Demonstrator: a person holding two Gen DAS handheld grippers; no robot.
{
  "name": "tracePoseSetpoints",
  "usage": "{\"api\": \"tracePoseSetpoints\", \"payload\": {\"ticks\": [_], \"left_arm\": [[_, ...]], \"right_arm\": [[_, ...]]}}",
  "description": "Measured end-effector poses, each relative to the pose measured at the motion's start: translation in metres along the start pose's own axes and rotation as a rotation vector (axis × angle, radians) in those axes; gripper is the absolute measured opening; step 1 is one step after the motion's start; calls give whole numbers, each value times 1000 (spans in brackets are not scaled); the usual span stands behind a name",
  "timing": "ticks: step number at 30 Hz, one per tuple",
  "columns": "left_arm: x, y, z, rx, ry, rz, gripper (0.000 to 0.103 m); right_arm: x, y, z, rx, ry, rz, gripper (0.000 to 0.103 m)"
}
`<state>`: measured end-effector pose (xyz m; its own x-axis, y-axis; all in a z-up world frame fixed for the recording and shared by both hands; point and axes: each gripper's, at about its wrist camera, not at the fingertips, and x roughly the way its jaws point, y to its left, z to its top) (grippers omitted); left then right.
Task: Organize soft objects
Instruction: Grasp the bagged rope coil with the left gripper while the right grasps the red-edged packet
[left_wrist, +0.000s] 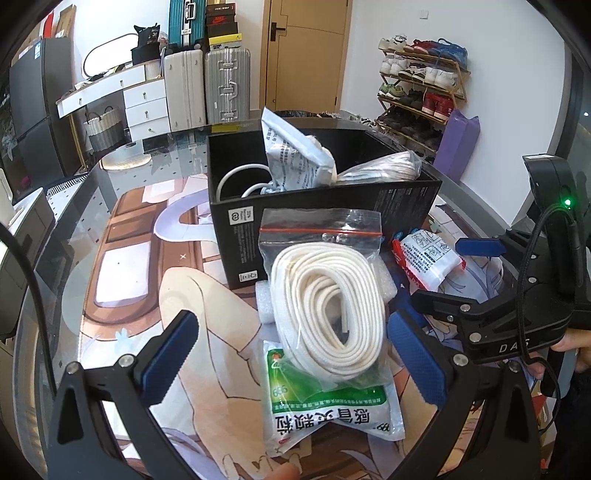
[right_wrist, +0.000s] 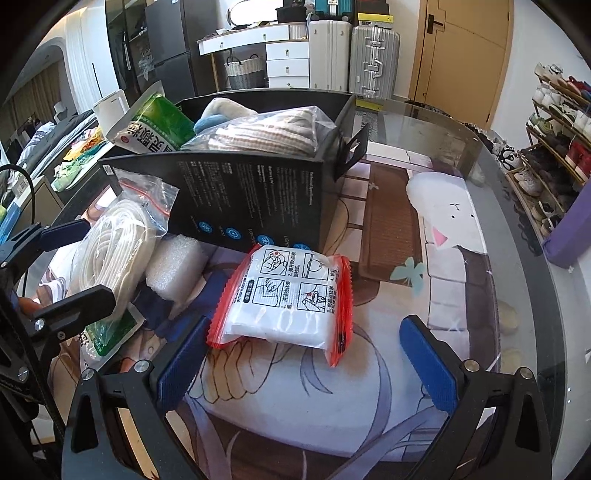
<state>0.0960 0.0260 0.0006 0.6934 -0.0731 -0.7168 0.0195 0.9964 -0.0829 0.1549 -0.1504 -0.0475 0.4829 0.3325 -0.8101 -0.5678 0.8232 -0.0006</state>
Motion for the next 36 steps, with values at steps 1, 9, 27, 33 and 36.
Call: {"api": "tracePoseSetpoints", "payload": {"ticks": [1,9,27,33,36], "left_arm": [[0,0,0,3,1,1,103],[3,-3,-3,15,15,11,103],[2,-13,-4,49,15,0,100],[2,-22,-6,80,14,-11,77],[1,-24,-6,95,14,-28,56]], "right_arm": [[0,0,0,-1,-3,-1,102],[-4,8,0,-20,-23,-1,96],[-15,17,-2,-62,-53,25,58],[-15,17,-2,-65,-53,25,58],[-15,17,-2,-64,-53,26,58]]}}
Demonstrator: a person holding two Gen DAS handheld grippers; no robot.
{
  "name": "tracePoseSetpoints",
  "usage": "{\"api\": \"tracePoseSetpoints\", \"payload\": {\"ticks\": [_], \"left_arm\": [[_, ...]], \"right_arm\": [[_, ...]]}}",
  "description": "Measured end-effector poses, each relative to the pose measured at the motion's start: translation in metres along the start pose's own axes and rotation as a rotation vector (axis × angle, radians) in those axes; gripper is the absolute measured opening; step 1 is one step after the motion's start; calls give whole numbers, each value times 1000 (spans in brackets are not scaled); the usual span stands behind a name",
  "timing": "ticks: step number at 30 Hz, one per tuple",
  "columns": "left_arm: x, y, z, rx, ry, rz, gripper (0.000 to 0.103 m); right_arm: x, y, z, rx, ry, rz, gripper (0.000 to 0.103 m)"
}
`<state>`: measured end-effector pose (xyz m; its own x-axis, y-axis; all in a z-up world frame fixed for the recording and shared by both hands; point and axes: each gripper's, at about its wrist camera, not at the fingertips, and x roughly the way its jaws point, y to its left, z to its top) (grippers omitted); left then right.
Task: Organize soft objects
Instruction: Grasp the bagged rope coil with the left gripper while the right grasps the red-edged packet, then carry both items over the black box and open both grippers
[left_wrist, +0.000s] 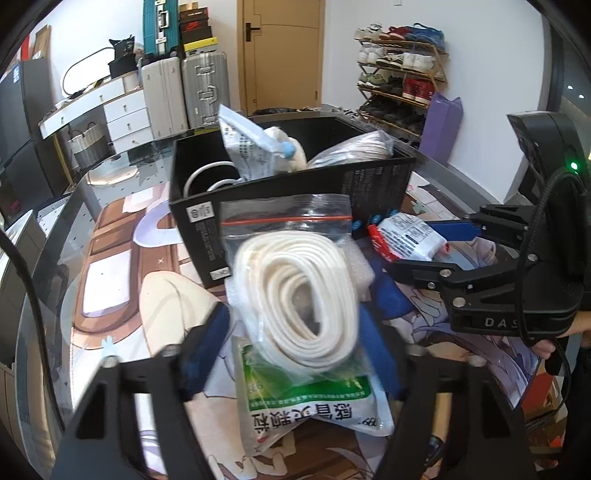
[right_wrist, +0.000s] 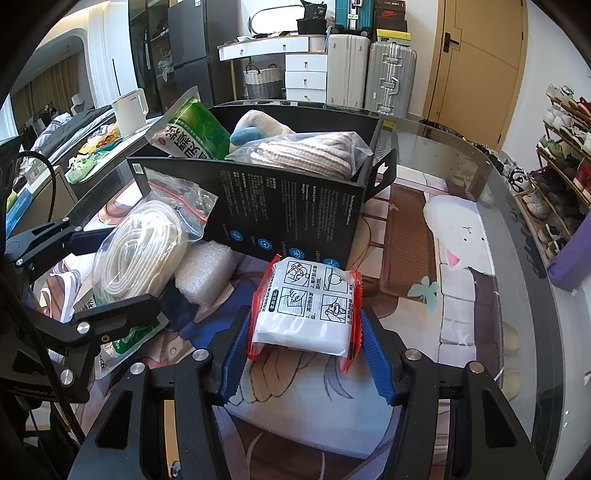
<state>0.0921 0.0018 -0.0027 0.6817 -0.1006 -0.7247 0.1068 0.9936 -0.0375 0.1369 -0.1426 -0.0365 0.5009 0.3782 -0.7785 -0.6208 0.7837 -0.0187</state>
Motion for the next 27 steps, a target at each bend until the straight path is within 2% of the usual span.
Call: {"api": "tracePoseSetpoints", "payload": {"ticks": [3,9,27], "left_arm": [[-1,0,0,2,-3,-18,49],[-4,-1,1,4,-11,-46,39],[-23,11,9,-31,-68,-68,36]], "right_arm": [[0,0,-1,0,0,3,58],[0,-1,-2,1,-1,6,58],[-11,-4,1,-9,-28,17,55]]}}
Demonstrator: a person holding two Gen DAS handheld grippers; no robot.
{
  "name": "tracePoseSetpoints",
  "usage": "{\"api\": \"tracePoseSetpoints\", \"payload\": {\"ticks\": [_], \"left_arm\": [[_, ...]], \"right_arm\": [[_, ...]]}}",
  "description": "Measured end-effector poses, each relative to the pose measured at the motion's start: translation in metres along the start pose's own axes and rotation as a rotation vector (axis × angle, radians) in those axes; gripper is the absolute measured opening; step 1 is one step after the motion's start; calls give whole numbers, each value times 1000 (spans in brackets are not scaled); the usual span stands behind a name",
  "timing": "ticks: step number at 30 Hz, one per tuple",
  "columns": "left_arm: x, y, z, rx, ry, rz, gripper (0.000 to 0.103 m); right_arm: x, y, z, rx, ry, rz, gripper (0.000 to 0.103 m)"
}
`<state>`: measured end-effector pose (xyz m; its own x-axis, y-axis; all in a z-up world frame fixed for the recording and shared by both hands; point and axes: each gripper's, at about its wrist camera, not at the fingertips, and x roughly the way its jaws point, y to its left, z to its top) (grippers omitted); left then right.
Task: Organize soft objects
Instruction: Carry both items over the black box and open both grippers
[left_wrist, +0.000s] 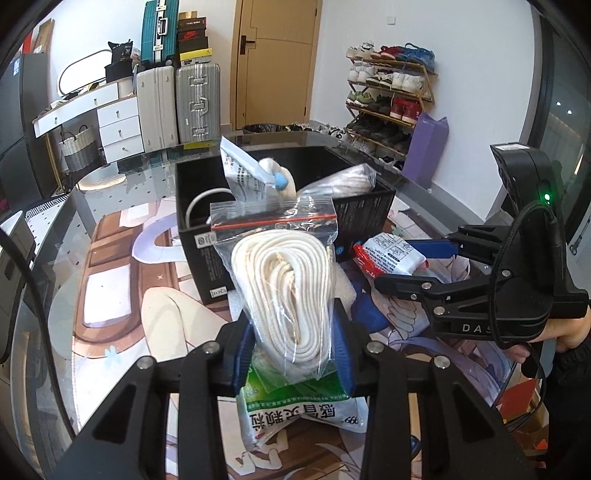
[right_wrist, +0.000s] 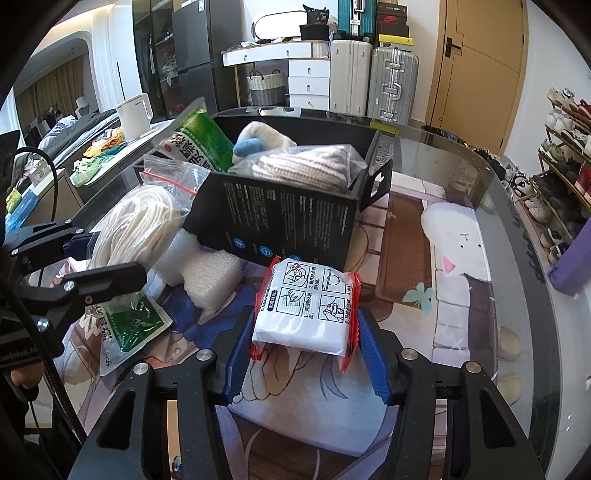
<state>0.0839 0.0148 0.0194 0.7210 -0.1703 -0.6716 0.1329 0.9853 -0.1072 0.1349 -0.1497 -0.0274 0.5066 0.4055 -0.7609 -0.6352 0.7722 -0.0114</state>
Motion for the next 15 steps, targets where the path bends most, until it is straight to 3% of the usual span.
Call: {"api": "tracePoseSetpoints", "payload": {"ticks": [15], "left_arm": [[-25,5,9,-20,-69,-22,36]], "right_arm": [[-38,3,8,-13,-111,21,55]]}}
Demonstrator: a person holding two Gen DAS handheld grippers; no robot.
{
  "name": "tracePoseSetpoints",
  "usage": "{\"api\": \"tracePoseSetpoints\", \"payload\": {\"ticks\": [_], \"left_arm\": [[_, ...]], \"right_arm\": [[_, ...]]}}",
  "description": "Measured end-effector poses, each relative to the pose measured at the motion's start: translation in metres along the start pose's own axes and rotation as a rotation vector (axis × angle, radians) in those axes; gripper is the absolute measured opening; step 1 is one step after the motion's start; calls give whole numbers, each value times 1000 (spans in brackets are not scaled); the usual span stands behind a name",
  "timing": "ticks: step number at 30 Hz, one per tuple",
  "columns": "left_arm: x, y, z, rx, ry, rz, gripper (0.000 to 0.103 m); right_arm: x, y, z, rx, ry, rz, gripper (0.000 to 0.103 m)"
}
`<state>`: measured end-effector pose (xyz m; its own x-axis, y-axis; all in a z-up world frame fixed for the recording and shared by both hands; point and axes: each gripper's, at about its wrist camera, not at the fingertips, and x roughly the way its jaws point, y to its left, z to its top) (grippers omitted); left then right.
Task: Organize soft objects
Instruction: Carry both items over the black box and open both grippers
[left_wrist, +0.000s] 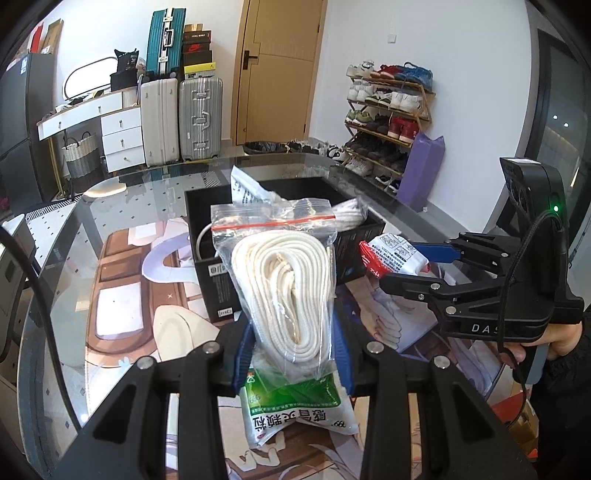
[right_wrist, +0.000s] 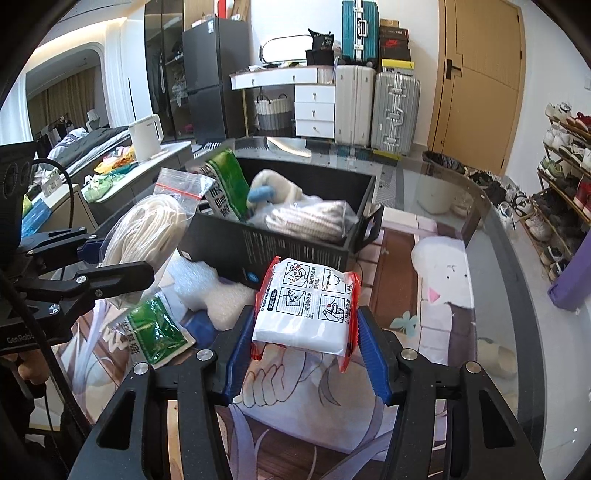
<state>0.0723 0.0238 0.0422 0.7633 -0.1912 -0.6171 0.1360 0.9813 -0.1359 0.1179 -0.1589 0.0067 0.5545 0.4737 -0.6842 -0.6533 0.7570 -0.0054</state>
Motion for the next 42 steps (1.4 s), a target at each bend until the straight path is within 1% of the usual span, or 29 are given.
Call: {"api": "tracePoseSetpoints", "payload": {"ticks": [6,13,24,30,34,42], "left_arm": [[-10,-2,6,-3,-30,-14,36],[-20,2,10,-10,-61,-2,36],[-22,32,21,-62,-87,58,36],[-15,44,32,-64,-92,87,36],[-9,48,41,-67,-92,92,36],[7,50,54,-70,-85,88,36]], "right_arm": [[-18,0,4,4,-66,19,55],[-35,0,5,16,-115,35,55],[-44,-5,12,39,-143,53,55],[-42,-8,20,48,-163,72,55],[-41,-9,29,57,-174,94,55],[-31,-8,50,37,-174,105,55]]}}
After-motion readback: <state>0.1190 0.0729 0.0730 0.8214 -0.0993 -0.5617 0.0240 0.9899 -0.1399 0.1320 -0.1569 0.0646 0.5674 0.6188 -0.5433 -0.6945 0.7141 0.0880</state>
